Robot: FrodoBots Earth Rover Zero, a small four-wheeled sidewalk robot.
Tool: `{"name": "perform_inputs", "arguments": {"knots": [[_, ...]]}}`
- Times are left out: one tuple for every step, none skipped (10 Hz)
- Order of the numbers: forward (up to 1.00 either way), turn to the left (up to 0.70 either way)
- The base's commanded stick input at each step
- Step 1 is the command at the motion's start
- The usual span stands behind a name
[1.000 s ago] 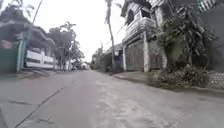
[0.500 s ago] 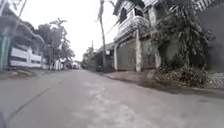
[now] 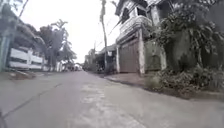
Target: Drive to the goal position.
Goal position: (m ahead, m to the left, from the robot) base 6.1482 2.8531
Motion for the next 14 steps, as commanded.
{"name": "perform_inputs", "arguments": {"knots": [[0.70,0.00],[0.70,0.00],[0.70,0.00],[0.70,0.20],[0.70,0.35],[0.70,0.35],[0.70,0.35],[0.70,0.35],[0.70,0.22],[0.70,0.07],[0.70,0.00],[0.70,0.00],[0.70,0.00],[0.70,0.00]]}}
